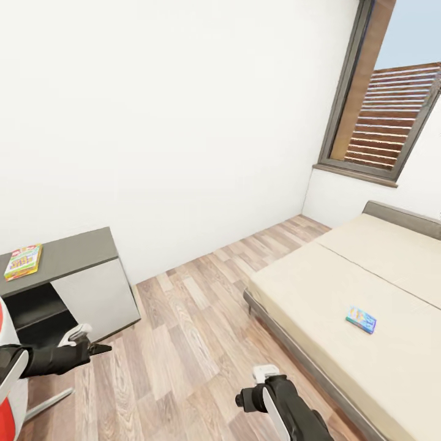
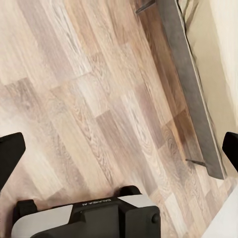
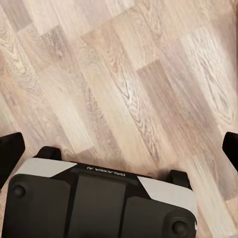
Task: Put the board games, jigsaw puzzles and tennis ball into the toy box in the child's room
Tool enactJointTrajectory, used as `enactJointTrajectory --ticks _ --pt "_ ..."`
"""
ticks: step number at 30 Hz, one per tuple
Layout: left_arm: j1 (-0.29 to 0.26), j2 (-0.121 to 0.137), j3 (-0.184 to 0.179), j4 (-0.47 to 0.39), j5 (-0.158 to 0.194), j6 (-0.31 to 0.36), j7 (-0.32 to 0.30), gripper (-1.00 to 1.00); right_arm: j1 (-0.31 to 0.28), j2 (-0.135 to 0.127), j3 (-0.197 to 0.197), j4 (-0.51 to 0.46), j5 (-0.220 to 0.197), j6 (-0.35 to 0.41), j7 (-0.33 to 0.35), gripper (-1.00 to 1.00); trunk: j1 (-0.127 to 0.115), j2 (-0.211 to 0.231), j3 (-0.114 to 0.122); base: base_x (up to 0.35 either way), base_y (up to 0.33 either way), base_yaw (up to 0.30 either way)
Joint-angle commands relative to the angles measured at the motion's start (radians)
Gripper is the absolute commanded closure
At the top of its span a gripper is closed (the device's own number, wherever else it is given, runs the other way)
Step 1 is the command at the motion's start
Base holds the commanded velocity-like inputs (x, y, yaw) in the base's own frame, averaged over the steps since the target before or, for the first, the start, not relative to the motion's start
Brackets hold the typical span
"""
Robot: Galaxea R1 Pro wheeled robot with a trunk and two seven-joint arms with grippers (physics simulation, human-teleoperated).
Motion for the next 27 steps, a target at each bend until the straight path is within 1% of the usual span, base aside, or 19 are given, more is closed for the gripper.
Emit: enactJointTrajectory --ticks 1,9,13,19,27 --pt "-0.001 0.0 0.001 0.0 -0.001 0.004 -0.003 -1.0 -0.001 0.0 0.001 -0.001 -0.001 0.005 0.001 -1.0 0.001 -0.002 -0.002 0.326 0.077 -0.06" --pt "-0.001 0.0 0.001 0.0 -0.001 0.004 -0.002 -1.0 -0.001 0.0 0.001 -0.002 -0.001 0.005 0.001 -1.0 0.001 -0.002 -0.002 0.319 0.035 -0.025" --pt "-0.001 0.0 0.001 0.0 0.0 0.004 -0.002 -1.0 -0.001 0.0 0.001 -0.002 -0.001 0.005 0.002 -1.0 0.001 -0.002 -0.002 0.241 0.008 -0.005" --pt "-0.001 0.0 0.001 0.0 0.0 0.004 -0.003 -1.0 -0.001 0.0 0.001 -0.002 -0.001 0.004 0.002 -1.0 0.001 -0.002 -0.002 0.096 0.002 -0.002" --pt "-0.001 0.0 0.0 0.0 0.0 0.005 -0.004 -1.0 -0.001 0.0 0.0 -0.001 -0.001 -0.001 0.002 -1.0 0.001 -0.002 -0.002 0.017 0.0 0.0"
